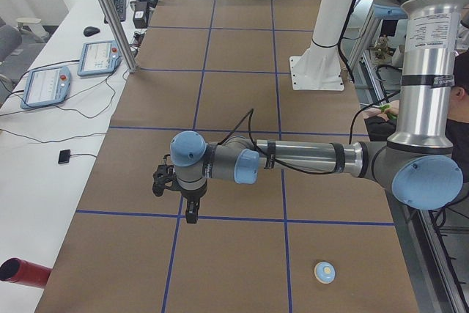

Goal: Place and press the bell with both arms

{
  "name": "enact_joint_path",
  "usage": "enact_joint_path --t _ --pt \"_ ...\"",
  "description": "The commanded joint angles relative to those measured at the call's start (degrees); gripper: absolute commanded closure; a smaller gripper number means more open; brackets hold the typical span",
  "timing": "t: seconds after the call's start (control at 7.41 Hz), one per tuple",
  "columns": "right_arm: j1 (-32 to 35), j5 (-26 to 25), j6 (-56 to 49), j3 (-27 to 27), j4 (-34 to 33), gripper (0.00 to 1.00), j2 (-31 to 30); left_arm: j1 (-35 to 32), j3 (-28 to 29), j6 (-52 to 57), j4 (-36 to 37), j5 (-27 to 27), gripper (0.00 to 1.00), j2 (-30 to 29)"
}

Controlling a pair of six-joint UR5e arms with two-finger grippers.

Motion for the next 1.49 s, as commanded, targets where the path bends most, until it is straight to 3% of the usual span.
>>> enact_joint_path --t 0.0,0.68,0.94,1.35 --pt "0.0 0.1 -0.08 -0.08 0.22 0.0 -0.06 -0.08 0.04 0.0 0.0 0.0 0.0 0.0" --pt "-0.09 0.37 -0.08 0.0 0.4 0.0 0.03 -0.26 -1.62 0.0 0.09 1.22 0.0 -0.18" --pt "0.0 0.55 -0.08 0.0 0.48 0.0 0.03 -0.17 -6.27 -0.09 2.09 6.65 0.0 -0.26" --pt "0.0 1.25 -0.08 0.36 0.66 0.0 0.2 1.05 -21.36 -0.61 14.37 11.33 0.0 0.26"
